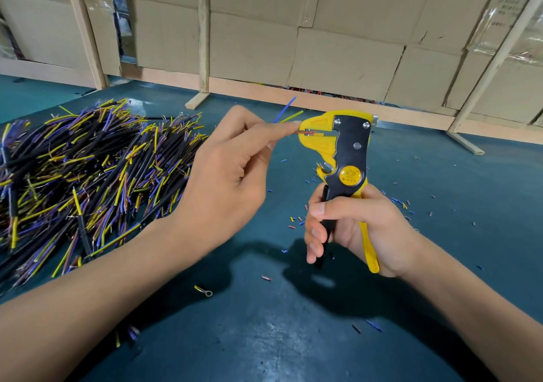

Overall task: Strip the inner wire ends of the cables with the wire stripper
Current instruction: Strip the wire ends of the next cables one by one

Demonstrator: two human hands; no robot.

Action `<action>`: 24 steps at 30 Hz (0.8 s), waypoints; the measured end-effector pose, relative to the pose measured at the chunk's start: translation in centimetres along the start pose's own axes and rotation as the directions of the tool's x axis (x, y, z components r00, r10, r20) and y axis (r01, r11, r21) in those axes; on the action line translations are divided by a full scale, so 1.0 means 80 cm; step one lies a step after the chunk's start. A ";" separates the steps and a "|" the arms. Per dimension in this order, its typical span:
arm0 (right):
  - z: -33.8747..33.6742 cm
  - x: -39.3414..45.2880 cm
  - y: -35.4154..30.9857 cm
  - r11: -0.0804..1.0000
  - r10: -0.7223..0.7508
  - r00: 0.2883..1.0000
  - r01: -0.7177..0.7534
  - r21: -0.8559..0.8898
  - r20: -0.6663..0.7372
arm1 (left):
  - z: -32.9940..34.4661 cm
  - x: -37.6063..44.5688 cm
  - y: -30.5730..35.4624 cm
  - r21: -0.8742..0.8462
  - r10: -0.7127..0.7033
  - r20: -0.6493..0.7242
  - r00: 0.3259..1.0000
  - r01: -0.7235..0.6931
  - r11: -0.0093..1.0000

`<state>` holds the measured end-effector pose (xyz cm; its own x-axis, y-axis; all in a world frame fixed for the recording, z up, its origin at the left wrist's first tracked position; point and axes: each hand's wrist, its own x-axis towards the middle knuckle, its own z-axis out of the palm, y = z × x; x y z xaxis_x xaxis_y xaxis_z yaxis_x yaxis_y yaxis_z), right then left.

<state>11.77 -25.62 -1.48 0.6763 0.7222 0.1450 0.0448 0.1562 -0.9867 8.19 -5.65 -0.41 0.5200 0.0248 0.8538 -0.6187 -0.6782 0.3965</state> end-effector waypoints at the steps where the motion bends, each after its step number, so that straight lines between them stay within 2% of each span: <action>1: 0.000 0.000 0.000 1.000 0.002 1.000 -0.002 -0.001 -0.001 | 0.001 0.000 0.000 0.001 -0.001 -0.004 1.000 0.001 1.000; 10: 0.008 0.001 0.000 1.000 0.025 0.997 -0.024 0.009 -0.069 | 0.000 -0.001 0.000 0.004 -0.017 -0.010 1.000 0.017 1.000; 16: 0.018 0.000 0.007 0.995 0.020 0.954 -0.050 -0.092 -0.299 | 0.000 0.001 0.001 -0.003 -0.015 0.055 0.998 0.016 1.000; 24: 0.019 0.001 0.007 0.998 0.067 0.971 -0.062 0.030 -0.230 | -0.002 0.002 -0.002 -0.069 -0.057 0.106 0.993 0.064 0.996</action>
<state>10.68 -24.45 -1.93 0.8290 0.5563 0.0576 -0.0191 0.1311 -0.9912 8.21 -5.42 -0.29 0.6135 -0.0144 0.7895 -0.6231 -0.6231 0.4728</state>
